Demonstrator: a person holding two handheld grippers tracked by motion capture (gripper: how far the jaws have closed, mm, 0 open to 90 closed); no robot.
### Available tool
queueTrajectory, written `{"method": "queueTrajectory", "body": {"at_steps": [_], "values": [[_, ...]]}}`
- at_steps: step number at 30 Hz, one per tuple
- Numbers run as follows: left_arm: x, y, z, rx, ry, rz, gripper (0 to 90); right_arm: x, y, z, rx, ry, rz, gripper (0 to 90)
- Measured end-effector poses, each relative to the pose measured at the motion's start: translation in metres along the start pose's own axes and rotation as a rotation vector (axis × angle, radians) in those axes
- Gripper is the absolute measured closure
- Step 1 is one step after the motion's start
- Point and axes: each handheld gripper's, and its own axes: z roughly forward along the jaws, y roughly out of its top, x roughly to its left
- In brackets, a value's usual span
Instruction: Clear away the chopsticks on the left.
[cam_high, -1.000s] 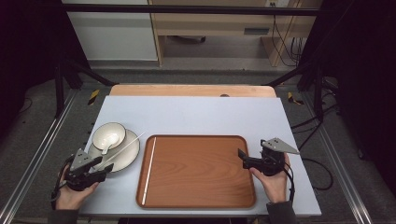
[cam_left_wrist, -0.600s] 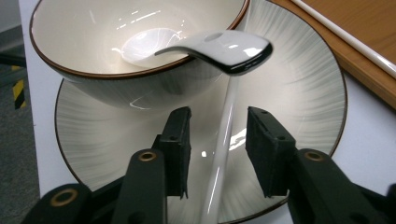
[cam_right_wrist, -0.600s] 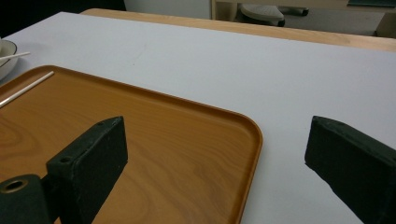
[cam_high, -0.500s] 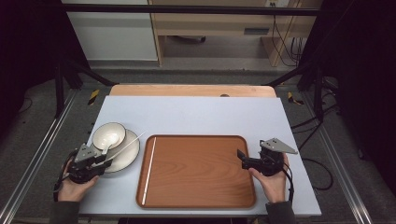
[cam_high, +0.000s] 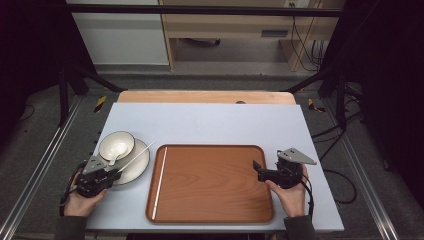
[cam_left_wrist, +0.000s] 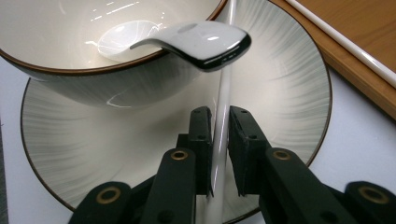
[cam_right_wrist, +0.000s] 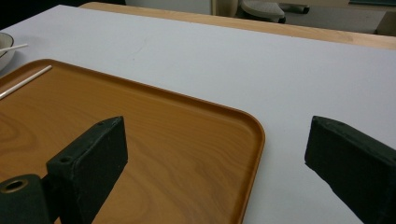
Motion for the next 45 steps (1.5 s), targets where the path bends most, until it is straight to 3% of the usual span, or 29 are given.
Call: {"method": "queueTrajectory", "body": {"at_steps": [14,22,34,45], "values": [[-0.009,0.001,-0.001,0.001,-0.004,-0.007,83.6,0.000,0.000,0.000,0.000,-0.001,-0.002,6.0],[-0.020,0.006,-0.010,-0.036,0.006,-0.019,83.8,-0.001,0.000,-0.001,0.000,0.001,0.000,5.9],[-0.045,0.012,-0.018,-0.087,0.016,-0.045,83.8,-0.002,0.000,-0.001,-0.004,0.000,0.000,5.8],[-0.067,0.017,-0.020,-0.135,0.035,-0.099,83.8,-0.002,0.000,-0.002,-0.007,-0.001,-0.001,5.8]]}}
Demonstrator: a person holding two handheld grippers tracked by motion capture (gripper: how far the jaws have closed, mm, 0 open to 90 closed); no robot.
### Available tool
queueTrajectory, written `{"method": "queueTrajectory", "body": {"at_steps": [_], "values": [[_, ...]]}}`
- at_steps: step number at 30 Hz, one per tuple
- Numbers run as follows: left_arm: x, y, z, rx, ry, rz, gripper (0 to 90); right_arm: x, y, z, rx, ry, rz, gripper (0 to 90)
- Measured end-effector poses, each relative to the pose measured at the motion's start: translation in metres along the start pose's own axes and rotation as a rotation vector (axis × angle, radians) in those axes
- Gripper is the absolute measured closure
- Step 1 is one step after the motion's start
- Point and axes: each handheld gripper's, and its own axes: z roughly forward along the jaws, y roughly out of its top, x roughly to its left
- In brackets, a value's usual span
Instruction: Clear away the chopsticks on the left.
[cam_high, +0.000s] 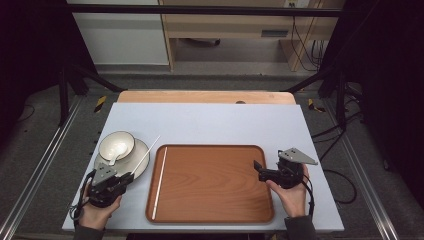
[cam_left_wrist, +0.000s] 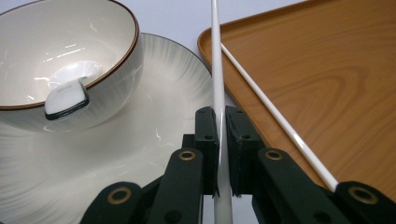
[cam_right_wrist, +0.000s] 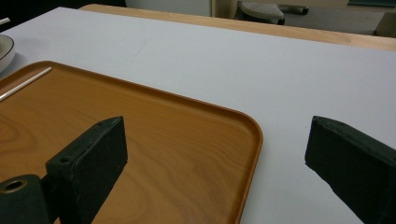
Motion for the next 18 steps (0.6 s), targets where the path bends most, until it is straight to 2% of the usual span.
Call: {"method": "queueTrajectory", "body": {"at_steps": [14,18], "values": [[-0.034,0.004,0.001,-0.065,0.045,-0.040,83.9,0.000,0.000,0.000,-0.002,-0.002,0.001,5.8],[-0.041,0.005,0.002,-0.084,0.067,-0.064,83.9,0.000,0.000,-0.001,-0.005,-0.003,0.007,5.8]]}}
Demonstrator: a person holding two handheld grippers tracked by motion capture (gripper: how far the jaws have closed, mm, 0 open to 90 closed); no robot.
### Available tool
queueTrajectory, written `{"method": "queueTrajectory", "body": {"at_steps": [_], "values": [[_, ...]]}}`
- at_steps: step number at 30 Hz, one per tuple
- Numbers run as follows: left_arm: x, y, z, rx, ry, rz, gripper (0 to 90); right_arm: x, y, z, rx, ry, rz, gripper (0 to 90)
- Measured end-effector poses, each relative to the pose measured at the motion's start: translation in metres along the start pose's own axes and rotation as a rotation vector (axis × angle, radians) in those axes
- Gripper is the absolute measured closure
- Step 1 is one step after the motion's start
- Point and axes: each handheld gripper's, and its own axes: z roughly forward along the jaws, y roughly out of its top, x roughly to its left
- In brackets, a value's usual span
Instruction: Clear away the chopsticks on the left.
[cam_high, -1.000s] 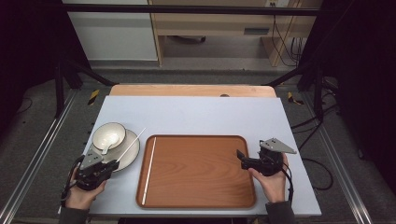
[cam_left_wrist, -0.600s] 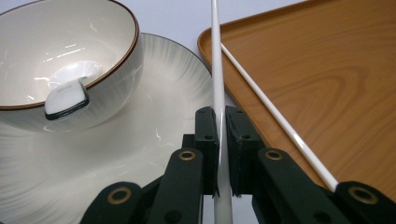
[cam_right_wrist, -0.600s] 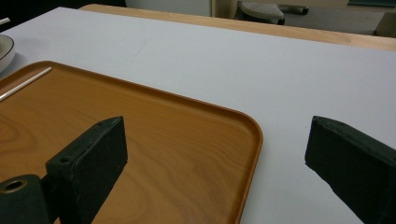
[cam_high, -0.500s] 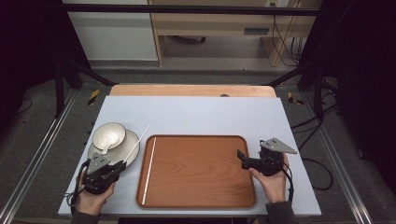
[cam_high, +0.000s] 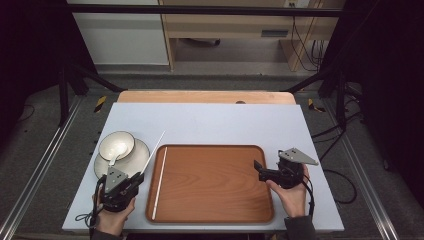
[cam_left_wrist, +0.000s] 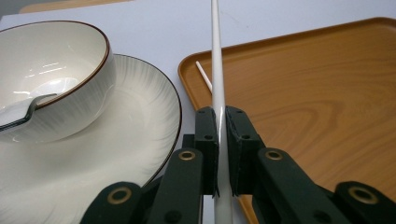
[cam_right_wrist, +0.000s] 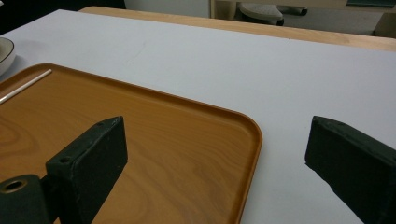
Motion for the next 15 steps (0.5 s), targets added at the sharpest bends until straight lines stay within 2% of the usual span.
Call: {"method": "queueTrajectory", "body": {"at_steps": [3,7,11,15], "values": [[-0.004,0.002,0.001,-0.010,0.016,-0.036,83.8,0.000,0.000,0.000,0.003,-0.001,0.000,5.8],[-0.009,0.004,0.005,-0.011,0.022,-0.063,83.8,0.000,0.000,0.001,0.003,0.002,0.002,5.8],[-0.017,0.007,0.006,-0.018,0.040,-0.051,83.8,0.001,0.001,-0.001,-0.003,0.005,0.005,5.9],[-0.023,0.011,0.005,-0.034,0.048,-0.076,83.8,0.001,0.001,0.000,-0.003,0.006,0.008,5.8]]}}
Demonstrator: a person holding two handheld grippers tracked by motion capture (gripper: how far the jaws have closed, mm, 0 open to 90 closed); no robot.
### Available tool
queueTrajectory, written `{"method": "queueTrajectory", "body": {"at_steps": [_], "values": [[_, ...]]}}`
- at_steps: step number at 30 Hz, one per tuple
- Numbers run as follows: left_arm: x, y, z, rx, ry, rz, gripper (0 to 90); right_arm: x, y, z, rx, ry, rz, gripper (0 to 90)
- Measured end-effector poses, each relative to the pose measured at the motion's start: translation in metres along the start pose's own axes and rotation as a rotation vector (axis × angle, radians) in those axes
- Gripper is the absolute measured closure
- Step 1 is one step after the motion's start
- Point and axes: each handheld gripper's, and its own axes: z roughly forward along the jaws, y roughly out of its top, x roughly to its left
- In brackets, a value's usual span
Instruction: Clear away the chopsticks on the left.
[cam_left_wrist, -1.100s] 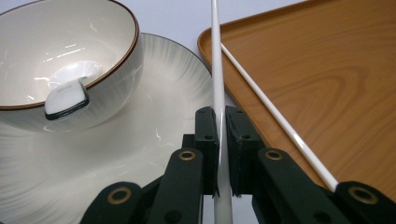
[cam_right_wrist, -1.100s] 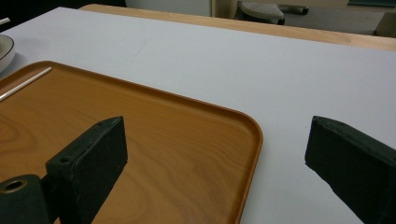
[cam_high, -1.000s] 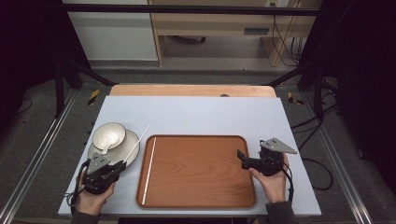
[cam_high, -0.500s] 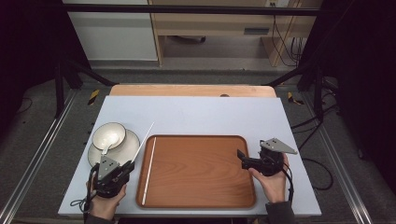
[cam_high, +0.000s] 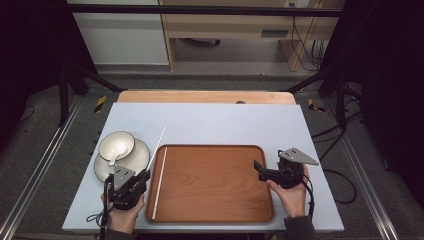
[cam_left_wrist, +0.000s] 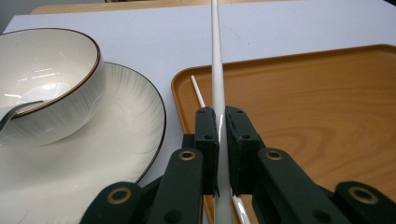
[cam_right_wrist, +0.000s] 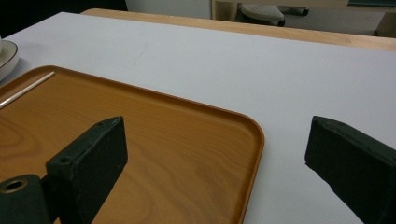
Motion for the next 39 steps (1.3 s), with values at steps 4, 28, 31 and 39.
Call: {"method": "queueTrajectory", "body": {"at_steps": [4,28,31,39], "values": [[-0.004,0.001,-0.001,-0.021,0.008,-0.041,83.8,0.001,0.000,0.000,0.001,0.001,-0.001,5.8],[-0.029,-0.037,0.011,-0.043,0.052,-0.158,83.8,0.001,-0.001,0.002,0.006,0.006,-0.006,6.0],[-0.030,-0.043,0.018,-0.022,0.058,-0.164,83.8,0.001,-0.001,0.002,0.007,0.003,-0.004,6.1],[-0.032,-0.052,0.028,0.021,0.071,-0.168,83.8,0.002,-0.001,0.003,0.013,0.005,-0.008,6.2]]}}
